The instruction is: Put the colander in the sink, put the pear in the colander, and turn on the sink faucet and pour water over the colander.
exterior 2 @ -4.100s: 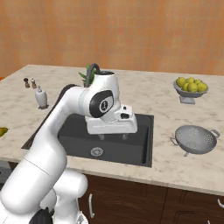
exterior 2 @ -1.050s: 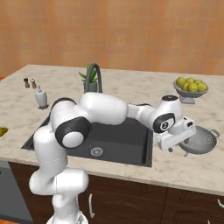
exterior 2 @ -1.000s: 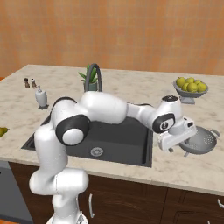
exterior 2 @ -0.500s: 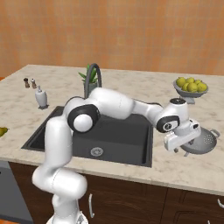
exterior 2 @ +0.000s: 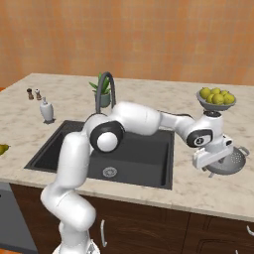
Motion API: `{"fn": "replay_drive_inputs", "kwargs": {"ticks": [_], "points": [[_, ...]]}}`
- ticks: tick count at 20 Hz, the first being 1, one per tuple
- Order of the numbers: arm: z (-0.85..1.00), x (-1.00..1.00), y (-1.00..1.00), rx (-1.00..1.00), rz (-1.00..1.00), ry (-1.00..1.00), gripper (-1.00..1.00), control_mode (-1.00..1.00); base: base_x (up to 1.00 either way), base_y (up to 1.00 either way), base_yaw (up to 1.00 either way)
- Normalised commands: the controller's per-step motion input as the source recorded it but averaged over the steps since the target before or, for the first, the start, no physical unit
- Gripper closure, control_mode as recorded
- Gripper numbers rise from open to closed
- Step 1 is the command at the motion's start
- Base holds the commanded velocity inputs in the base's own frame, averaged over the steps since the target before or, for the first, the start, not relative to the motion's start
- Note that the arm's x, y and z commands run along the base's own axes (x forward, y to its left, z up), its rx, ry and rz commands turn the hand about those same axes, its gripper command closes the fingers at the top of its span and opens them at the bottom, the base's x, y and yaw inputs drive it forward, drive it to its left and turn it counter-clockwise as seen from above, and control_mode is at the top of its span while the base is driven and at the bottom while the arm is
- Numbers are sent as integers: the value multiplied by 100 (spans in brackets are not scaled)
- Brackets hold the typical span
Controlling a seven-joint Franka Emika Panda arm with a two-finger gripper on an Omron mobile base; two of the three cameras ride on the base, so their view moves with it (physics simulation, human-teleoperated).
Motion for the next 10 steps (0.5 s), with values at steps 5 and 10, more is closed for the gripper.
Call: {"fn": "replay_drive_inputs", "kwargs": {"ticks": [5, 10], "points": [[-38, 4, 0, 0, 0, -6, -100, -100, 0, 0, 0], [-26, 28, 0, 0, 4, -4, -100, -100, 0, 0, 0]]}}
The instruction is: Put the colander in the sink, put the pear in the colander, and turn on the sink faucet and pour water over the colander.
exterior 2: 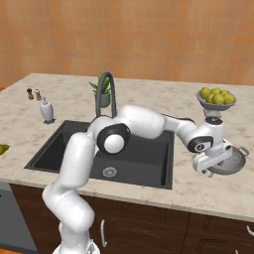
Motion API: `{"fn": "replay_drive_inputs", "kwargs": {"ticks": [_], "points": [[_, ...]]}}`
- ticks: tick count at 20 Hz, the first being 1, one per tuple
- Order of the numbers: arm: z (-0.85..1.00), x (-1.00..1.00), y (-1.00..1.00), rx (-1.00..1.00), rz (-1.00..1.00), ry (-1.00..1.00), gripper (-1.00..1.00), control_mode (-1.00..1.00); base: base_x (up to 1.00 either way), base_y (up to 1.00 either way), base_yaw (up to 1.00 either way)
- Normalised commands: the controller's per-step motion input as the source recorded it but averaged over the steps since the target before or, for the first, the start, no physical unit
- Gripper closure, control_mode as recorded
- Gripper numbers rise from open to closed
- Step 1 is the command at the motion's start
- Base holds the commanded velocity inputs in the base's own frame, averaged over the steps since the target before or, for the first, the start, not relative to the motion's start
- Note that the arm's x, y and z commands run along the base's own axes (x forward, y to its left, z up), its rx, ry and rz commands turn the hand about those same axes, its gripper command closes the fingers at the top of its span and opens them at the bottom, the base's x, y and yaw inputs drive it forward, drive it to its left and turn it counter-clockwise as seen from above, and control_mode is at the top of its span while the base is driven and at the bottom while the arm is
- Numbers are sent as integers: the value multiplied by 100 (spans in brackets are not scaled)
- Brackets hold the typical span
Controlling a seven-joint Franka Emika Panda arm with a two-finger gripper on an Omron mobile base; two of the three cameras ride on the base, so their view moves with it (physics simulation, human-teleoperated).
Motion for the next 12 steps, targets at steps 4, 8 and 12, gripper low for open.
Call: {"fn": "replay_drive_inputs", "kwargs": {"ticks": [4, 8, 12], "points": [[-16, 27, 0, 0, 6, -1, -100, -100, 0, 0, 0], [-29, 11, -1, 0, 7, 0, -100, -100, 0, 0, 0], [-33, 0, 0, -1, 5, 0, 100, -100, 0, 0, 0]]}}
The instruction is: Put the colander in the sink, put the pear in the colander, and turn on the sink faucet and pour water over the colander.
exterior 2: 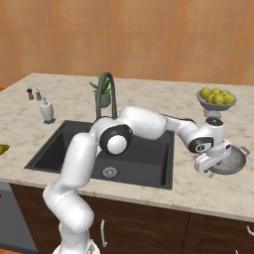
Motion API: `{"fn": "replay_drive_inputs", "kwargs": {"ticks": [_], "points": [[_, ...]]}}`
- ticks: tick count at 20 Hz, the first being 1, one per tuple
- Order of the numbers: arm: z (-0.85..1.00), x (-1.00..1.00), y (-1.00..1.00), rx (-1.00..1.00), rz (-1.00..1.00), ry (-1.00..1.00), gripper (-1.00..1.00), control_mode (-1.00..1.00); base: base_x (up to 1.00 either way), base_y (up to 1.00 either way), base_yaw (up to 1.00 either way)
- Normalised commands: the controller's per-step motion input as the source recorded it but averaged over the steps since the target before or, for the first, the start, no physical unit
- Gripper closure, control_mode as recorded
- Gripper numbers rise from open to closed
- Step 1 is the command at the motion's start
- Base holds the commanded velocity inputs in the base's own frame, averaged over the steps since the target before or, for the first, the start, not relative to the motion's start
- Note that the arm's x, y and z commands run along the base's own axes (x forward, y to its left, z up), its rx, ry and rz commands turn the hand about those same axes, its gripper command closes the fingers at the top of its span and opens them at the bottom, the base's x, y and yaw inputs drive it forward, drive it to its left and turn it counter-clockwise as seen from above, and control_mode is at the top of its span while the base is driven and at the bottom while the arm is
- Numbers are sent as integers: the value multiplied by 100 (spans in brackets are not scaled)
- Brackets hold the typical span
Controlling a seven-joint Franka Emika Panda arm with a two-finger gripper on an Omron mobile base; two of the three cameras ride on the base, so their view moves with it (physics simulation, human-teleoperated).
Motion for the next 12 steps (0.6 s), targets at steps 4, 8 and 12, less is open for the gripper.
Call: {"fn": "replay_drive_inputs", "kwargs": {"ticks": [4, 8, 12], "points": [[-10, -4, 3, 0, 8, -5, 100, -100, 0, 0, 0], [10, -20, 22, 0, 9, 0, 100, -100, 0, 0, 0], [31, -55, 33, 0, 2, -5, 100, -100, 0, 0, 0]]}}
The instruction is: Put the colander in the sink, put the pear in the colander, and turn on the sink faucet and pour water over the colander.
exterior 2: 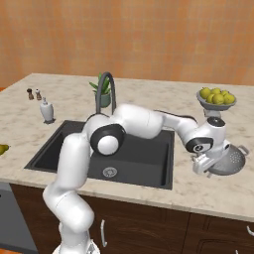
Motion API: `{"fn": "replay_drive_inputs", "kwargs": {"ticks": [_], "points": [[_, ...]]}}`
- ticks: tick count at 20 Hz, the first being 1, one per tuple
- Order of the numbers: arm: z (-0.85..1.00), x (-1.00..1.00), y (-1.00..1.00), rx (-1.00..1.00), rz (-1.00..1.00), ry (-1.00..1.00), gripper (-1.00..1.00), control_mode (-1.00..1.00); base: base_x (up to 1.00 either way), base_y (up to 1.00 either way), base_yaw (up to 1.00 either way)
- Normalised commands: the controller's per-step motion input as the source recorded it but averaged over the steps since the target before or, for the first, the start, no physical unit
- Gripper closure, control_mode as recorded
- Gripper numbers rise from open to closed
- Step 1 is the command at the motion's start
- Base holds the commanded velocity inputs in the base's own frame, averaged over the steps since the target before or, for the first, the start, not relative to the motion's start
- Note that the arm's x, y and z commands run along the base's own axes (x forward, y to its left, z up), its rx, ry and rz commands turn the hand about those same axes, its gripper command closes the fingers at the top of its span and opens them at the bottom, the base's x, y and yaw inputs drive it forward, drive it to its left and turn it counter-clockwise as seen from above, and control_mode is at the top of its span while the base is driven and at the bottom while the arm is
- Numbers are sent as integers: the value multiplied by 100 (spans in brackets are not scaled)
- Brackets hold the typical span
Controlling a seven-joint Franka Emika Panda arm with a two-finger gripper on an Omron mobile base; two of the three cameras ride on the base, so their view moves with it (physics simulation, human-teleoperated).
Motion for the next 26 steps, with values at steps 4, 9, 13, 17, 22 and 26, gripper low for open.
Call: {"fn": "replay_drive_inputs", "kwargs": {"ticks": [4, 9, 13, 17, 22, 26], "points": [[54, -52, 31, 0, 2, -2, 100, -100, 0, 0, 0], [54, -49, 35, -5, 8, -4, 100, -100, 0, 0, 0], [49, -50, 41, -9, 5, 0, 100, -100, 0, 0, 0], [50, -48, 43, -5, 3, 0, 100, -100, 0, 0, 0], [46, -41, 44, -5, 1, 0, 100, -100, 0, 0, 0], [35, -35, 43, -5, 3, 0, 100, -100, 0, 0, 0]]}}
